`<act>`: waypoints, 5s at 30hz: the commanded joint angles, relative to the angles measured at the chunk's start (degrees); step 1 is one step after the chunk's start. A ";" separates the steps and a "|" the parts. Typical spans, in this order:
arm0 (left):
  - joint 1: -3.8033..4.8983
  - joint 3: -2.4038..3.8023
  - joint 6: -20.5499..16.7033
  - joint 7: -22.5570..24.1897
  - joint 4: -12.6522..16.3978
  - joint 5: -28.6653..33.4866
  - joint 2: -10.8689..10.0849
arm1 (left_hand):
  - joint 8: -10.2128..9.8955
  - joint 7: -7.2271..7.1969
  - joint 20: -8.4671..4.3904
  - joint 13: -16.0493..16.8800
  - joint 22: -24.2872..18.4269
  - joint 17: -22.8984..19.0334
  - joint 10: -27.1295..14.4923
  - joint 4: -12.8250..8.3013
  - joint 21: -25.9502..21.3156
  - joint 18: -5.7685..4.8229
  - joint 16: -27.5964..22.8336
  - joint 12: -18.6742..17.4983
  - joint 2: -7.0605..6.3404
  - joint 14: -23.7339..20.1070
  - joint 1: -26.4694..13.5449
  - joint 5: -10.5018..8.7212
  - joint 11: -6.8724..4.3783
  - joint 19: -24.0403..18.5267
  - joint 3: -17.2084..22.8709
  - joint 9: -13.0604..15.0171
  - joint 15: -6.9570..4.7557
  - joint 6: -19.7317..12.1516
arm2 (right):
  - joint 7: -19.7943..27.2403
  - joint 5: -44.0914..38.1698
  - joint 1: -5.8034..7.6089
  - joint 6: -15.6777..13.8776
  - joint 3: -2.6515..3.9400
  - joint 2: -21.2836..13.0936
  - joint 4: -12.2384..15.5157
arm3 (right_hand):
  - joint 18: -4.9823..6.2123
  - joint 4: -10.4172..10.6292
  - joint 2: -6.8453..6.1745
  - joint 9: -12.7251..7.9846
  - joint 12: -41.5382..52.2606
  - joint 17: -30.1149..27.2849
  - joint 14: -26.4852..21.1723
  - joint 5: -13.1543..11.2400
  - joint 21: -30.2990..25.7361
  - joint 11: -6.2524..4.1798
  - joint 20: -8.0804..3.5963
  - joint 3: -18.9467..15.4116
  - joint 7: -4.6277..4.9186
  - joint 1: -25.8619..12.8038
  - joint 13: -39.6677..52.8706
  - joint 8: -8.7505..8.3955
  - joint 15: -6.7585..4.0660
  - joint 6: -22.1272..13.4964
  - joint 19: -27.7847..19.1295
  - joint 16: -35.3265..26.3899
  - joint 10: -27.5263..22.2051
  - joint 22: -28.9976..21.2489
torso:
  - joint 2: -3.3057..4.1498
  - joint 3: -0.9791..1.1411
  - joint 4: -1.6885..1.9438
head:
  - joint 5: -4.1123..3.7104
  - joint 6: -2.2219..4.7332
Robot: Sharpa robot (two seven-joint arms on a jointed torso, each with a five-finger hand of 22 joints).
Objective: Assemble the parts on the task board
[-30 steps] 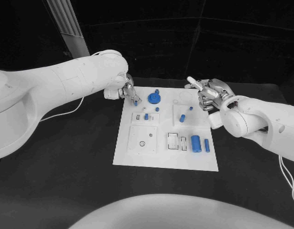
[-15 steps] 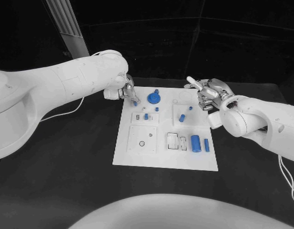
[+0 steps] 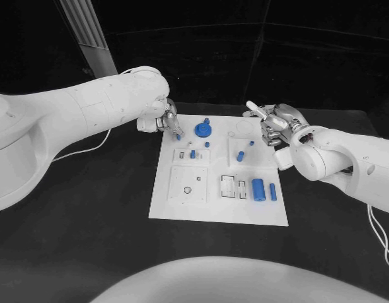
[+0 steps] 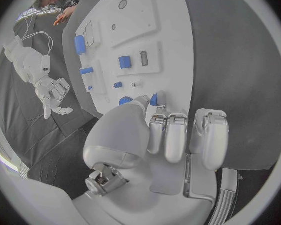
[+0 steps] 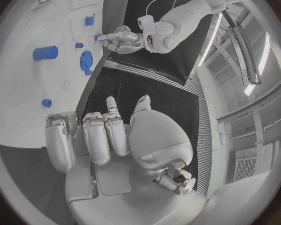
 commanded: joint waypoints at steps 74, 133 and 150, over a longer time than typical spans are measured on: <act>1.10 0.02 -6.30 8.83 3.52 0.38 -3.62 | 2.25 0.13 -0.09 15.02 15.08 15.09 5.96 -6.15 0.23 -0.38 0.17 0.13 -8.22 6.06 1.43 -0.27 -0.06 6.00 21.11 2.14 -0.25 0.09 | -0.02 -0.11 0.10 -0.09 0.03 -0.22 -0.01 | -0.41 0.04 0.38 -0.17 0.14 15.10 6.16 0.38 0.18 -0.16 -0.27 0.64 2.55 0.70 15.07 0.44 -0.22 -0.09 5.94 0.14 5.96 15.09 | -0.06 0.00 0.08 | -0.14 -0.49; 2.33 -0.01 -1.10 1.62 16.55 8.15 -12.51 | -0.03 -1.34 -1.24 15.02 15.08 15.09 5.96 -9.20 0.23 -0.38 0.17 0.13 -10.11 6.06 -3.88 1.62 -1.64 6.00 27.95 0.05 -1.41 5.96 | -0.08 -0.11 0.10 -0.38 0.03 -0.99 0.37 | -0.41 0.05 0.46 -0.19 0.14 15.10 6.16 0.39 0.18 -0.16 -0.27 0.70 2.55 0.79 15.07 0.47 -0.22 -0.08 5.94 0.14 5.96 15.09 | 0.01 -0.01 -0.04 | 0.28 -0.97; 2.51 -0.01 -4.47 -2.64 19.37 8.13 -13.79 | -0.05 -1.54 -1.23 15.02 15.08 15.09 5.96 -10.66 0.23 -0.38 0.17 0.13 -11.64 6.06 -5.73 1.27 -1.73 6.00 29.17 0.23 -1.45 7.12 | -0.25 -0.11 0.10 -0.21 0.03 -0.93 0.28 | -0.41 0.06 0.54 -0.22 0.14 15.10 6.16 0.41 0.18 -0.16 -0.27 0.77 2.54 0.93 15.07 0.52 -0.23 -0.03 5.94 0.14 5.96 15.09 | -0.03 0.03 -0.02 | 0.34 -0.96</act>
